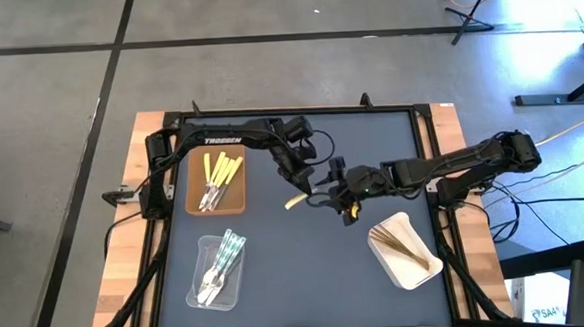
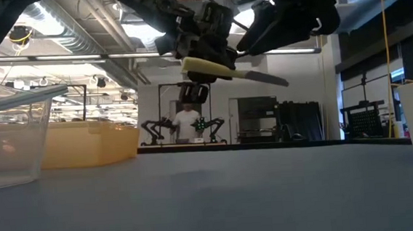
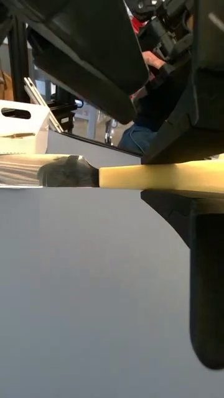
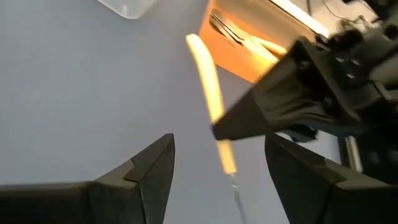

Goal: Sort silverware by color (type)
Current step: Put the yellow knife into the orange bin

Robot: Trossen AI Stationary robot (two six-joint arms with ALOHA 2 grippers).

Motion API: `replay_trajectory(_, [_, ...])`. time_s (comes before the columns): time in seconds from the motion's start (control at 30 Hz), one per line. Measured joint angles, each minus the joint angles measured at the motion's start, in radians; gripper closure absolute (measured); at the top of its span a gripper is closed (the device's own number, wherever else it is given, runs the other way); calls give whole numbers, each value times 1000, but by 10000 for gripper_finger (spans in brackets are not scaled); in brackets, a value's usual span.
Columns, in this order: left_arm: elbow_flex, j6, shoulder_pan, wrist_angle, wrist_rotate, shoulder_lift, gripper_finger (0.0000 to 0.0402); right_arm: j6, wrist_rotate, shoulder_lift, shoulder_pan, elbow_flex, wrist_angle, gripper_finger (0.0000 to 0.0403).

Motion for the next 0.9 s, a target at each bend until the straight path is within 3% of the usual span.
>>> replay_trajectory(0.9, [0, -116, -36, 137, 23, 0, 347, -68, 61, 41, -2, 1, -61, 167])
